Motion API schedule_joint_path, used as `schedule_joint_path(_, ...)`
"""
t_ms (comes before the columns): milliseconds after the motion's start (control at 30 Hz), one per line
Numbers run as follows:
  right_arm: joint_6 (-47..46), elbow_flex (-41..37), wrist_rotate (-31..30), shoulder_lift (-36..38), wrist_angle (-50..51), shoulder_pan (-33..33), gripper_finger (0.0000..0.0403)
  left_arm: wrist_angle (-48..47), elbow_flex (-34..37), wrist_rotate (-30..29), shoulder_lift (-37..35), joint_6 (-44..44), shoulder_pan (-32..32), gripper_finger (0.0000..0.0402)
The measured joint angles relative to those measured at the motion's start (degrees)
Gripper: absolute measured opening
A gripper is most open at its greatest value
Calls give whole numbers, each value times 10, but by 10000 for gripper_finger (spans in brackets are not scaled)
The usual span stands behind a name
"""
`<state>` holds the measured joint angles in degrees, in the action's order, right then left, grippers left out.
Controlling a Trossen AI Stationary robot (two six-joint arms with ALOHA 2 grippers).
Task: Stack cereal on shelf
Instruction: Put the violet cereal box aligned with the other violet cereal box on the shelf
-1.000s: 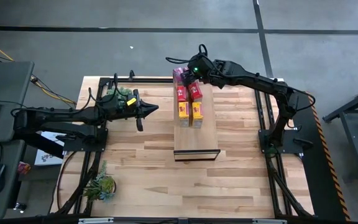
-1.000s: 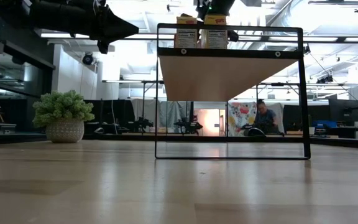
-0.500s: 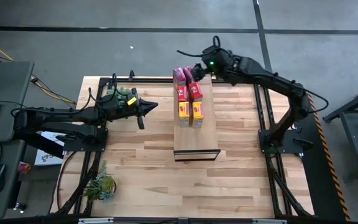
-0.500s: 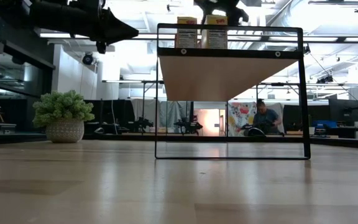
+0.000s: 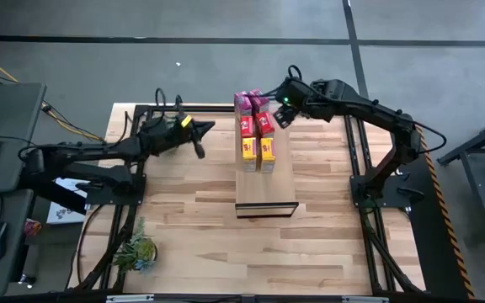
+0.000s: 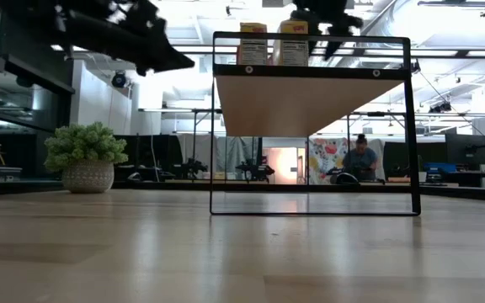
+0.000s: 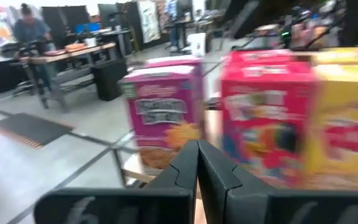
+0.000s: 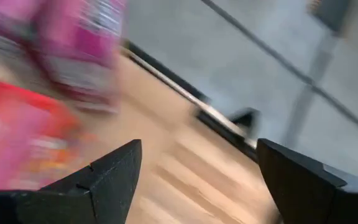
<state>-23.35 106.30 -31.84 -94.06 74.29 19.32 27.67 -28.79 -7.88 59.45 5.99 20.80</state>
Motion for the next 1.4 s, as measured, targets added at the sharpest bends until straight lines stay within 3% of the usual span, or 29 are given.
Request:
schedule_joint_path(100, -40, 0, -74, 0, 78, -5, 273, 1, -26, 33, 48, 2, 47, 0)
schedule_joint_path(167, -71, -2, -107, 0, 125, -10, 226, 17, -39, 57, 83, 3, 75, 0)
schedule_joint_path(333, -85, -61, -122, 15, 136, -37, 40, 135, -44, 143, 179, 20, 126, 0)
schedule_joint_path(367, -79, -85, -121, 23, 122, -43, 21, 160, -44, 158, 197, 19, 131, 0)
schedule_joint_path(533, -66, -226, -108, 90, 7, -75, 31, 262, -44, 208, 270, 16, 142, 0)
schedule_joint_path(633, -44, -311, -90, 144, -90, -94, 9, 299, -44, 209, 300, 16, 142, 0)
schedule_joint_path(800, -16, -406, -67, 224, -220, -115, 11, 307, -58, 229, 328, 11, 142, 0)
schedule_joint_path(1133, -16, -434, -63, 292, -259, -138, 2, 292, -132, 218, 385, -14, 153, 0)
schedule_joint_path(1400, 13, -434, -58, 293, -257, -158, 2, 234, -132, 213, 345, -11, 164, 0)
